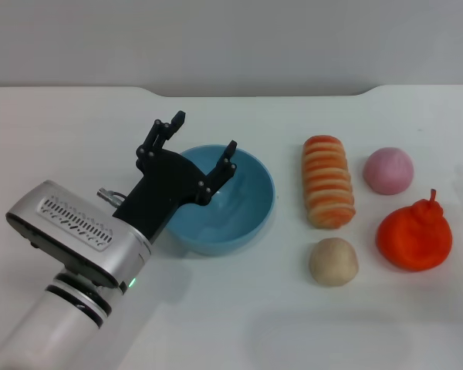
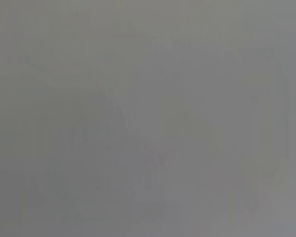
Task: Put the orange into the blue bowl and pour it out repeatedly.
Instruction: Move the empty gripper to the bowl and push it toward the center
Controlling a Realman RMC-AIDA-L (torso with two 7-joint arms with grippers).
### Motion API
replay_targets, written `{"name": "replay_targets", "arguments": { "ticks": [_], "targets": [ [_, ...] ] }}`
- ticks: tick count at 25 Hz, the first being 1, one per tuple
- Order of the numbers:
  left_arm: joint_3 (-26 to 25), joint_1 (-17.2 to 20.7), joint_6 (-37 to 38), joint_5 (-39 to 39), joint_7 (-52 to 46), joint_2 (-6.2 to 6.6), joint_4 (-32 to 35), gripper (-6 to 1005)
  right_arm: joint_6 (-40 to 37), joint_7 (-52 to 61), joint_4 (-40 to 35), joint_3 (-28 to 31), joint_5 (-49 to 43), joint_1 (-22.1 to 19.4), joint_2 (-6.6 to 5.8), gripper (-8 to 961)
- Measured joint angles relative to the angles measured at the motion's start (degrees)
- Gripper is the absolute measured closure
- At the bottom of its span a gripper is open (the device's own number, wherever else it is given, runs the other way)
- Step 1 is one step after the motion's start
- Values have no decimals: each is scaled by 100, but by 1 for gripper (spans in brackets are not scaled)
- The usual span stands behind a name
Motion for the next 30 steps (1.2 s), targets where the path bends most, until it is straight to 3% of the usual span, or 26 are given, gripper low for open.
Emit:
{"name": "replay_targets", "arguments": {
  "ticks": [13, 14, 16, 19, 23, 28, 30],
  "targets": [
    [-138, -59, 209, -31, -17, 0, 158, 189, -1, 49, -15, -8, -3, 17, -4, 156],
    [-455, -30, 521, -74, -71, 73, 644, 189, -1, 51, -12, -4, 9, 16, -4, 156],
    [-713, -29, 942, -41, -100, 127, 964, 189, 0, 52, -11, -3, 9, 15, -6, 156],
    [-1380, 0, 1968, 117, -109, 238, 1663, 192, 1, 53, -13, -1, 9, 15, -7, 156],
    [-2447, -33, 4177, 445, -39, 408, 2690, 196, 3, 54, -17, 0, 9, 15, -9, 156],
    [-3844, -74, 6789, 897, 244, 411, 3792, 200, 9, 57, -27, 1, 11, 20, -13, 157],
    [-4782, -144, 8310, 900, 782, 282, 4301, 200, 5, 58, -37, 13, 14, 32, -19, 157]
  ]
}}
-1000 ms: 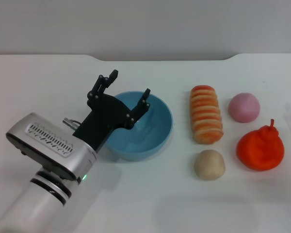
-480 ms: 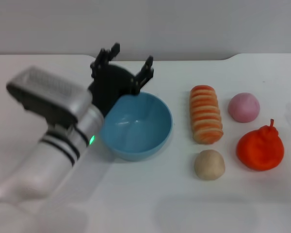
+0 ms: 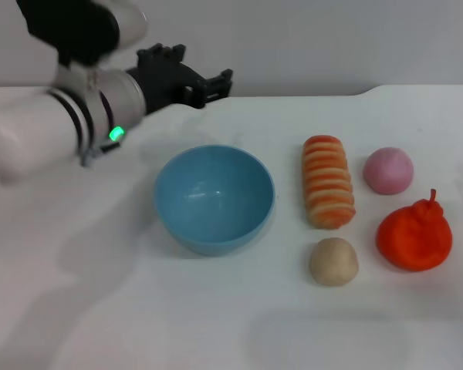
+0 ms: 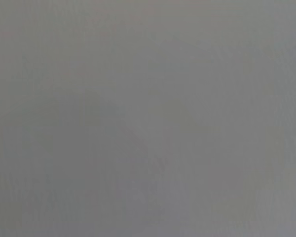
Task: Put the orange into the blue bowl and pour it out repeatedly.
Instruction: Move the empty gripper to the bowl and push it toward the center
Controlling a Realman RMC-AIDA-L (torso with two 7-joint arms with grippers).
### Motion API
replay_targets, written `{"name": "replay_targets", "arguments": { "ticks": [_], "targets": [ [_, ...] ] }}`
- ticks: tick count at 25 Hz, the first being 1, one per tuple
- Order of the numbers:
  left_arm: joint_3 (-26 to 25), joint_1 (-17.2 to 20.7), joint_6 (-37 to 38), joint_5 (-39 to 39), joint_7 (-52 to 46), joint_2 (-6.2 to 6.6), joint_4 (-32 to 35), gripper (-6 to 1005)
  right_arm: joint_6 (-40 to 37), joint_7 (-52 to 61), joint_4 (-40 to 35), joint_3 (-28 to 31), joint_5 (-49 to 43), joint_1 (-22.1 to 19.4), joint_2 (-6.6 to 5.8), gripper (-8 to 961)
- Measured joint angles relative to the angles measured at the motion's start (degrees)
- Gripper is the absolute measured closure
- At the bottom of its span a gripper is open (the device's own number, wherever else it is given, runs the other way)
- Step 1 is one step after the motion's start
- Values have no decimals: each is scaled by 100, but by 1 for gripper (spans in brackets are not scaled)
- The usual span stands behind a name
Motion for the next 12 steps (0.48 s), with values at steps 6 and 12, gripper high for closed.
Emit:
{"name": "replay_targets", "arguments": {
  "ticks": [6, 12],
  "targets": [
    [-1276, -385, 2217, -177, 609, -158, 293, 200, 5, 3, -28, 5, 5, 26, -3, 157],
    [-1727, -642, 3220, -282, 644, -162, 177, 201, 37, 4, -84, 4, 6, 35, -6, 158]
  ]
}}
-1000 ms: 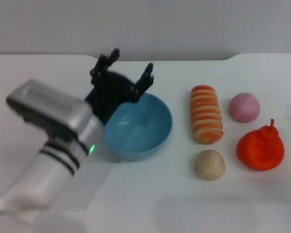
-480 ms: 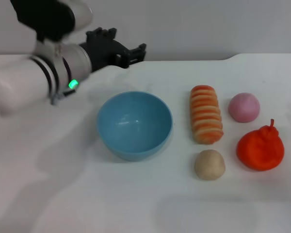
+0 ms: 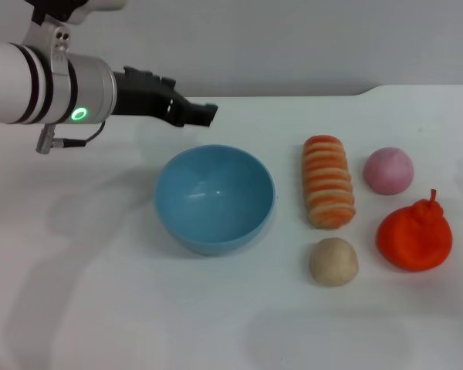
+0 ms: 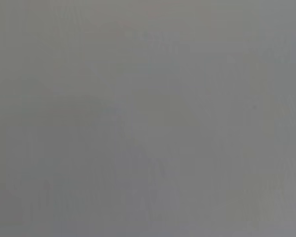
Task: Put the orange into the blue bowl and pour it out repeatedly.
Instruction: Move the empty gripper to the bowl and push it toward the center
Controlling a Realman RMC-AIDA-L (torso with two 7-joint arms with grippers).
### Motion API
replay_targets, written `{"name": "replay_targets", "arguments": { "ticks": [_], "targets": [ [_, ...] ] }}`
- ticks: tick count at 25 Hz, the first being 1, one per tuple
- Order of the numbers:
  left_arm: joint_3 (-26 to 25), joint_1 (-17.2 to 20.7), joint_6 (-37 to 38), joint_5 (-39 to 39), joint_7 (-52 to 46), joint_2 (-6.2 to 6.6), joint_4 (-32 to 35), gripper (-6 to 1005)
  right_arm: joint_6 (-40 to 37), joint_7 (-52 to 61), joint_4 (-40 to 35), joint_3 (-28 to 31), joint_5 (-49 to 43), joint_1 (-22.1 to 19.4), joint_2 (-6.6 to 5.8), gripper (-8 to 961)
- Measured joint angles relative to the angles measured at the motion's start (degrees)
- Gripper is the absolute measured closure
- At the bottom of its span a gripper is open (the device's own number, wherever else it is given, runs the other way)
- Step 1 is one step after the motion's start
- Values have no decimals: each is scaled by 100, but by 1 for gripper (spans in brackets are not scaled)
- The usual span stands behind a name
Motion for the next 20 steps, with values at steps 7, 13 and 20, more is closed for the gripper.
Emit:
{"name": "replay_targets", "arguments": {
  "ticks": [7, 13, 20],
  "targets": [
    [-256, -399, 468, 18, 120, 10, -875, 200, 41, -1, -21, 22, 0, 46, 3, 158],
    [-306, -618, 285, 35, 279, 4, -1566, 199, 174, 0, -61, 51, 0, 70, 5, 159],
    [-396, -716, -15, 49, 442, 6, -2061, 200, 231, -28, -71, 53, 0, 36, 5, 159]
  ]
}}
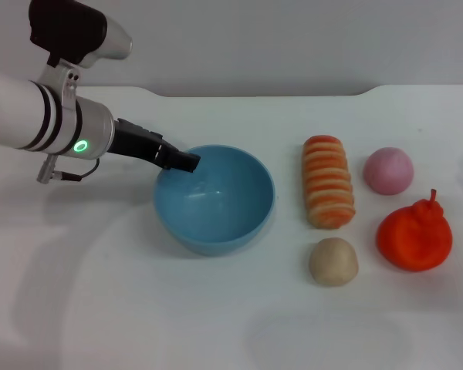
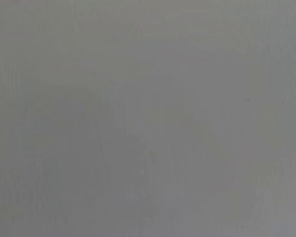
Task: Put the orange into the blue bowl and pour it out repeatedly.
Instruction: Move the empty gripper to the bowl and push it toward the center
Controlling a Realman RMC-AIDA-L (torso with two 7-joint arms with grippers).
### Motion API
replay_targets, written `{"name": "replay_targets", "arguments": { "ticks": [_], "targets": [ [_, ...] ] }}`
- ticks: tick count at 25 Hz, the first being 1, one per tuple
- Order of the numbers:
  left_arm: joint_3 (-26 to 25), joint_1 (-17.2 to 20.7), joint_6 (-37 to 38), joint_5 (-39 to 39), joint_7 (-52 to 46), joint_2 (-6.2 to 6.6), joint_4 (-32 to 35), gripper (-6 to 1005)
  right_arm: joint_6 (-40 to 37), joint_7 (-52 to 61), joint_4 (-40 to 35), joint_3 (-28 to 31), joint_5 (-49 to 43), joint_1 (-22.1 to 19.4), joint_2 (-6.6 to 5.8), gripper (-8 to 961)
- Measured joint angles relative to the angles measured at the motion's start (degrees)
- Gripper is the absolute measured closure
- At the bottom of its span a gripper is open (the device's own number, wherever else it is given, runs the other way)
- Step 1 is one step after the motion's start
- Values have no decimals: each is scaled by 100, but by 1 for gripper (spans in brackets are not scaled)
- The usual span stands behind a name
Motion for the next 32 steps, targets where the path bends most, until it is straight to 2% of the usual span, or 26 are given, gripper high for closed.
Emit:
{"name": "replay_targets", "arguments": {
  "ticks": [16, 24, 32],
  "targets": [
    [-102, -216, -37, 23, 41, -3, -830, 200, 88, -19, -1, -1, -1, 21, -9, 162],
    [-102, -242, 48, -38, 42, -27, -841, 202, 131, -23, -23, -1, -11, -13, -9, 174],
    [-87, -250, 47, -73, 42, -37, -840, 337, 140, -25, -24, -1, -10, -31, -9, 186]
  ]
}}
